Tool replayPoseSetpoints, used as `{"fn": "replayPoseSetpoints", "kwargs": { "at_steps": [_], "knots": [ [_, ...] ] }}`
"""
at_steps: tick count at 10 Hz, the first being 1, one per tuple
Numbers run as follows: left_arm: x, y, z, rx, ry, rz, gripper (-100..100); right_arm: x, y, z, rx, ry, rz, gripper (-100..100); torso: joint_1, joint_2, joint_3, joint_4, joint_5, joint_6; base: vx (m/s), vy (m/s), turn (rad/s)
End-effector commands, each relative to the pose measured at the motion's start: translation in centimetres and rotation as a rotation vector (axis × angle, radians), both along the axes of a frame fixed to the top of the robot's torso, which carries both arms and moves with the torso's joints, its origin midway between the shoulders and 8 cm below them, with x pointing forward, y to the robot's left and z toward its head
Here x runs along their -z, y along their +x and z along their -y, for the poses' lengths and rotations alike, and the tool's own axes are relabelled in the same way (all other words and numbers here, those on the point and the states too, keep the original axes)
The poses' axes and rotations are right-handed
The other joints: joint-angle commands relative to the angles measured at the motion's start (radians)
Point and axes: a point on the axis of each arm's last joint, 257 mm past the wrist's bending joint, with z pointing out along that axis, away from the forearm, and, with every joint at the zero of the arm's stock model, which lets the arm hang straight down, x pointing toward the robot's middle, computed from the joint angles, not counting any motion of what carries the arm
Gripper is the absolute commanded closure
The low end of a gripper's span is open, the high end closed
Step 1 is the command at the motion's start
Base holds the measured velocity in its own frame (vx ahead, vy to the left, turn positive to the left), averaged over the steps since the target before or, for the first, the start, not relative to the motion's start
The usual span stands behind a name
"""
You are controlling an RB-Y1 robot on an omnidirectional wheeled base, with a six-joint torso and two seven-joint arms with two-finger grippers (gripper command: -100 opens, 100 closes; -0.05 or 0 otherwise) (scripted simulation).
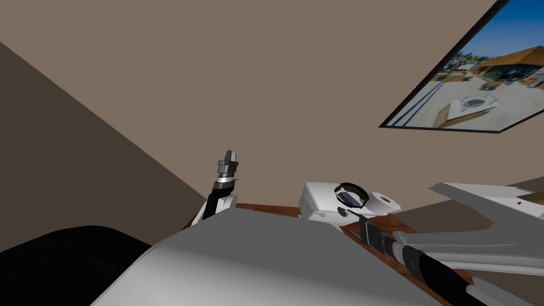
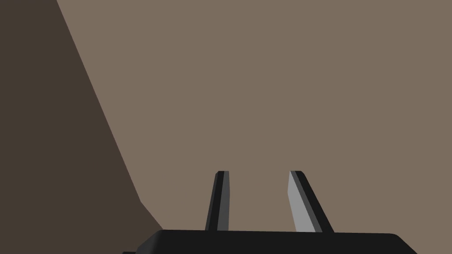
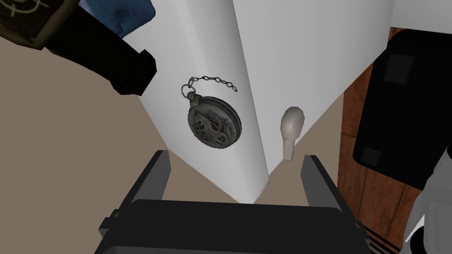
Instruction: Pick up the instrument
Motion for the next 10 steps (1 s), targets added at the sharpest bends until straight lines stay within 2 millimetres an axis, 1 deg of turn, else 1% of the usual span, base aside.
{"fn": "replayPoseSetpoints", "kwargs": {
  "at_steps": [1,3,5,7,8,9,10],
  "knots": [
    [0.0,0.0,0.0,0.000,0.000,0.000,0,0.2,-1.1,1.4,-0.035,-0.065,-0.026,-100,0.000,0.000,0.000,0.000,0.000,0.000,0.073,0.041,0.006],
    [0.0,0.0,0.0,0.000,0.000,0.000,0,0.3,-2.3,3.4,-0.083,-0.152,-0.066,-100,-0.001,-0.001,0.000,0.000,0.000,0.000,0.114,0.054,0.012],
    [0.0,0.0,0.0,0.000,0.000,0.000,0,0.3,-3.3,5.0,-0.121,-0.218,-0.098,-100,0.001,-0.001,-0.001,0.000,0.000,0.000,0.097,0.072,0.000],
    [0.0,0.0,0.0,0.000,0.000,0.000,0,0.2,-3.9,6.0,-0.147,-0.260,-0.120,-100,0.001,0.000,0.000,0.000,0.000,0.000,0.076,0.046,-0.002],
    [0.0,0.0,0.0,0.000,0.000,0.000,0,0.3,-3.6,5.7,-0.137,-0.247,-0.113,-100,-0.001,0.001,0.001,0.000,0.000,0.000,0.030,0.014,-0.002],
    [0.0,0.0,0.0,0.000,0.000,0.000,0,0.3,-3.6,5.8,-0.140,-0.250,-0.114,0,-0.002,0.003,0.002,0.001,-0.001,0.000,0.006,0.003,0.001],
    [0.0,0.0,0.0,0.000,0.000,0.000,0,1.1,-4.2,5.7,-0.127,-0.249,-0.115,-100,-0.003,0.005,0.003,0.001,-0.001,0.000,0.023,-0.008,0.089]
  ]
}}
